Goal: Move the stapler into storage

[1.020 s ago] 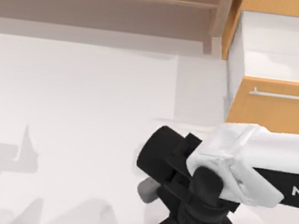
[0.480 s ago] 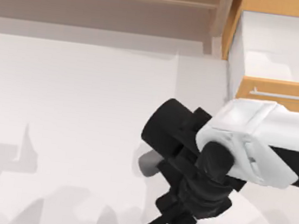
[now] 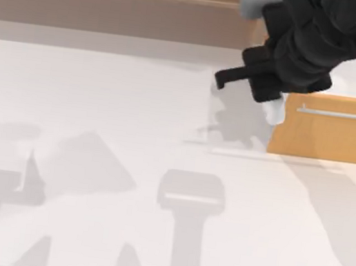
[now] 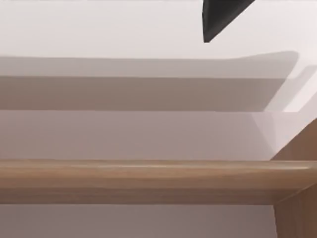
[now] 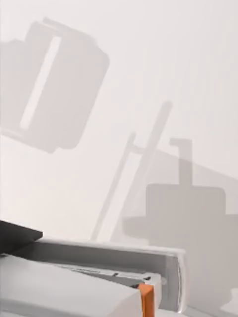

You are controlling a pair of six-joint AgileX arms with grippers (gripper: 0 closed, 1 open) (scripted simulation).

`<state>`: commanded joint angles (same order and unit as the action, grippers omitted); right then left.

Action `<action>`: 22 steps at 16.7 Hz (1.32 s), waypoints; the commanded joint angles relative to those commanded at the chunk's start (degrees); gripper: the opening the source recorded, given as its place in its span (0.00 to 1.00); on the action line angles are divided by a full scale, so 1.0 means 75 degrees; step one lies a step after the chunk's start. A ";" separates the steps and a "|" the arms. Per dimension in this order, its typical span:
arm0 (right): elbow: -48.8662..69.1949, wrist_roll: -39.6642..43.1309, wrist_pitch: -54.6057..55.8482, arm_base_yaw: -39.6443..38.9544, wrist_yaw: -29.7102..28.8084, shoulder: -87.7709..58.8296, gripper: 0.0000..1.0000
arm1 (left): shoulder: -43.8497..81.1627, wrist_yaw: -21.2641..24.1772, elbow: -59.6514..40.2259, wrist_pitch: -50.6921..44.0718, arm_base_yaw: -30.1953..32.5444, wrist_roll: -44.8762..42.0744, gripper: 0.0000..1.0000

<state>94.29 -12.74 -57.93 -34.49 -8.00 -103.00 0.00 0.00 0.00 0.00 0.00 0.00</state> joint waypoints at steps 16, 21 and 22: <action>0.4195 0.0616 -0.2157 0.3403 0.0421 -0.4720 0.00 | 0.0000 0.0000 0.0000 0.0000 0.0000 0.0000 1.00; 0.4128 0.0408 -0.2273 0.3525 0.0912 -0.4972 0.00 | 0.0000 0.0000 0.0000 0.0000 0.0000 0.0000 1.00; 0.4128 0.0408 -0.2273 0.3525 0.0912 -0.4972 0.00 | 0.0000 0.0000 0.0000 0.0000 0.0000 0.0000 1.00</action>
<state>125.25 -9.68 -74.98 -8.06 -1.16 -140.29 0.00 0.00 0.00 0.00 0.00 0.00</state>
